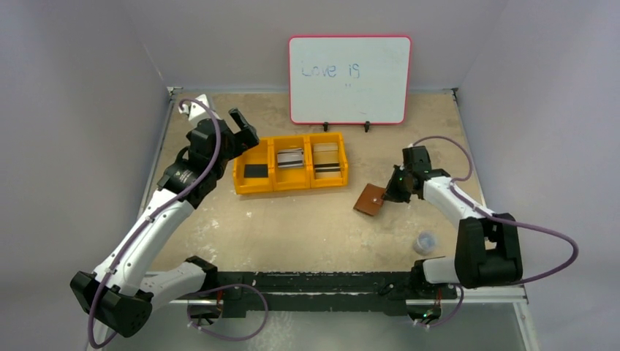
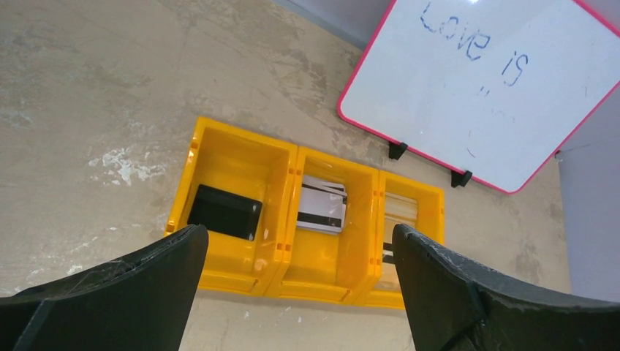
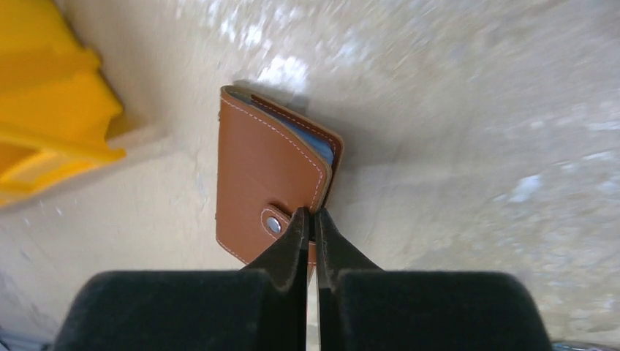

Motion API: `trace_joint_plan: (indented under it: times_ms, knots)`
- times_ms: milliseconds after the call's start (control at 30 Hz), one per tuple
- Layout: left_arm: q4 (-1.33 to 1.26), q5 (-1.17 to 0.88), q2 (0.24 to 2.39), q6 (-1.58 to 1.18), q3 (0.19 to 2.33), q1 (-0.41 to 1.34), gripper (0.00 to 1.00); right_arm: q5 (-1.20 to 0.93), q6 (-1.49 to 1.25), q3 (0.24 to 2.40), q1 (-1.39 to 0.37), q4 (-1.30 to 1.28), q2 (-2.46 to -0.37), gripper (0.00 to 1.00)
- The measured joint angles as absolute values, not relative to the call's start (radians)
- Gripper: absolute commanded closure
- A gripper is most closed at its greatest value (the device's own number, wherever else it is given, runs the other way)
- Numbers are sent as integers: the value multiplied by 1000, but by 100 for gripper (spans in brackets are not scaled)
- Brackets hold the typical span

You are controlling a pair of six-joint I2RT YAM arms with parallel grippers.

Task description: Take the credit cards out of the card holder

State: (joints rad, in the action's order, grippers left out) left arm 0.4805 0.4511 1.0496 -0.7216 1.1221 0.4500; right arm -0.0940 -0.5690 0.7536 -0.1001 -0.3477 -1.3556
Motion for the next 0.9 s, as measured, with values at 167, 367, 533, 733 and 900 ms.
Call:
trace_joint_plan:
  times_ms: [167, 367, 533, 733, 900]
  knots:
    - [474, 404, 1060, -722, 1107, 450, 4, -118, -586, 730, -221, -347, -1381, 100]
    - [449, 320, 1053, -721, 1071, 450, 7, -164, -582, 722, -294, -331, -1388, 100]
    - [415, 200, 1029, -722, 987, 461, 9, -212, -544, 760, -440, -292, -1471, 95]
    - [411, 195, 1034, -730, 944, 638, 10, -213, -505, 862, -553, -272, -1535, 62]
    - [397, 197, 1032, -781, 865, 703, 11, -164, -488, 875, -548, -278, -1474, 52]
